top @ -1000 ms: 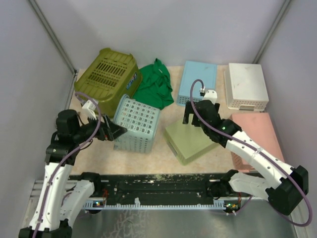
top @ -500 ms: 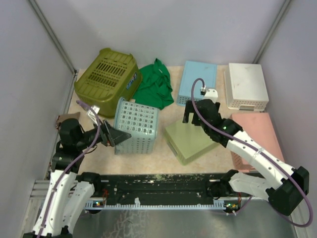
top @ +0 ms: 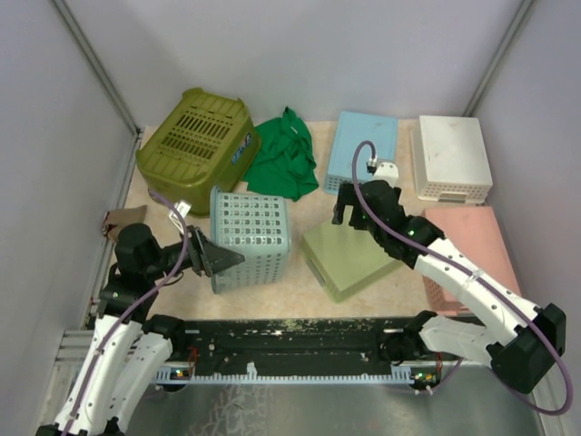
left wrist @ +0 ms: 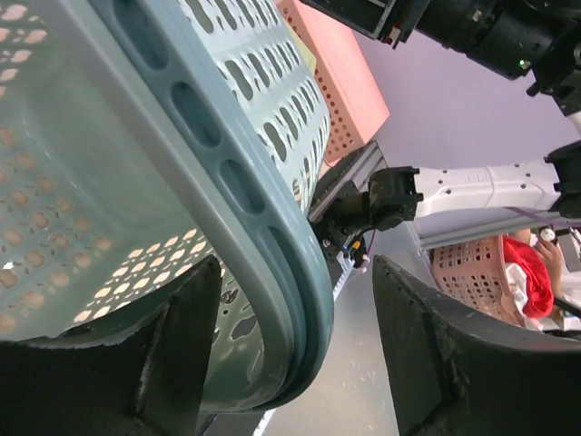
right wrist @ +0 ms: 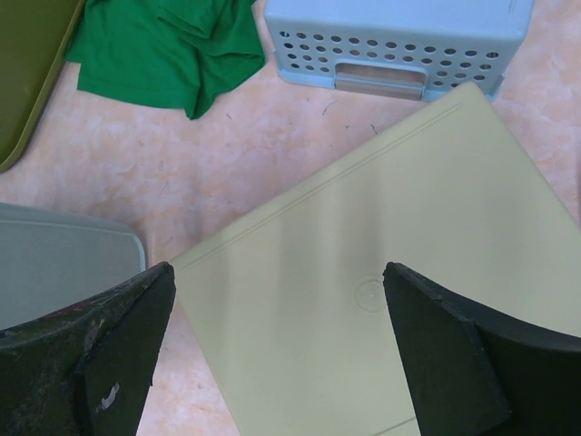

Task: Turn the large container upside down

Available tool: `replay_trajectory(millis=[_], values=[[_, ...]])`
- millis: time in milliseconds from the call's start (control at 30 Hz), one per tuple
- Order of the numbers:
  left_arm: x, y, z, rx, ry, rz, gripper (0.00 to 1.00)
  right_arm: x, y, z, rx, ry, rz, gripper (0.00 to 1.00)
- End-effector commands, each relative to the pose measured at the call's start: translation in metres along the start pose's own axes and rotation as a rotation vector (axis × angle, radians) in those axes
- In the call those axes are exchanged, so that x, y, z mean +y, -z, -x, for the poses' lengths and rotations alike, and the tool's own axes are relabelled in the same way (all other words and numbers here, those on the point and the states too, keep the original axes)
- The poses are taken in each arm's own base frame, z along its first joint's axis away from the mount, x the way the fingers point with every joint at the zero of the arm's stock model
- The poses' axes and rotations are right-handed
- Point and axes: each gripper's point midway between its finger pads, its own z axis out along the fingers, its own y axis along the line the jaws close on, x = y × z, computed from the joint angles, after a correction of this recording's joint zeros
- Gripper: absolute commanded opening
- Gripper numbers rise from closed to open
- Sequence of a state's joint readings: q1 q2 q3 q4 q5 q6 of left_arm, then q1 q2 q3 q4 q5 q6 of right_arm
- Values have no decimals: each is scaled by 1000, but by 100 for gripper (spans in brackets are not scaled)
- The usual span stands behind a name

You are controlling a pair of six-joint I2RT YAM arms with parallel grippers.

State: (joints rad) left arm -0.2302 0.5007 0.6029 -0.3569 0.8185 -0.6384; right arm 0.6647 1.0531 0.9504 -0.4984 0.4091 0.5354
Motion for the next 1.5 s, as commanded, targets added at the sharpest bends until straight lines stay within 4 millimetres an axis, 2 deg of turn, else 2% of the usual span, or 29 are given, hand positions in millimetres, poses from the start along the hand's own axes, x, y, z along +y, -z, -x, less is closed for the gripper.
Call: replay_trajectory(millis=[0, 100, 200, 333, 367, 400, 533, 667, 733, 933, 1000, 1100, 1300, 1467], values=[[-13, 0, -4, 24, -48, -81, 69, 14, 1, 21, -42, -48, 38, 97], [-14, -2, 1, 8, -53, -88, 57, 17, 0, 22, -36, -55, 45, 97], [-10, -6, 6, -7, -45, -77, 37, 16, 2, 26, -48, -67, 36, 97], [0, -13, 0, 28, -10, -68, 8, 13, 7, 30, -83, -72, 43, 96], [1, -14, -1, 30, -10, -67, 2, 12, 9, 31, -89, -72, 44, 96], [1, -15, 1, 23, -14, -61, 0, 11, 10, 32, -92, -71, 42, 96], [-2, -17, 21, -60, -56, -38, 0, 7, 9, 30, -86, -64, 25, 96], [-8, -20, 53, -210, -91, -27, 0, 6, 9, 30, -90, -66, 20, 96], [-5, -21, 67, -299, -96, -6, 0, 5, 11, 31, -97, -69, 19, 96], [1, -29, 94, -484, -46, 23, 0, 0, 14, 31, -107, -74, 6, 96], [-6, -28, 105, -547, -49, 14, 0, 0, 15, 30, -103, -72, 6, 96], [-9, -30, 114, -631, -3, -21, 0, -3, 16, 29, -100, -69, -3, 96], [-3, -51, 124, -698, 99, -29, 0, -3, 18, 30, -104, -64, 3, 96], [11, -72, 130, -699, 141, 75, 0, -7, 19, 29, -108, -59, -9, 96]])
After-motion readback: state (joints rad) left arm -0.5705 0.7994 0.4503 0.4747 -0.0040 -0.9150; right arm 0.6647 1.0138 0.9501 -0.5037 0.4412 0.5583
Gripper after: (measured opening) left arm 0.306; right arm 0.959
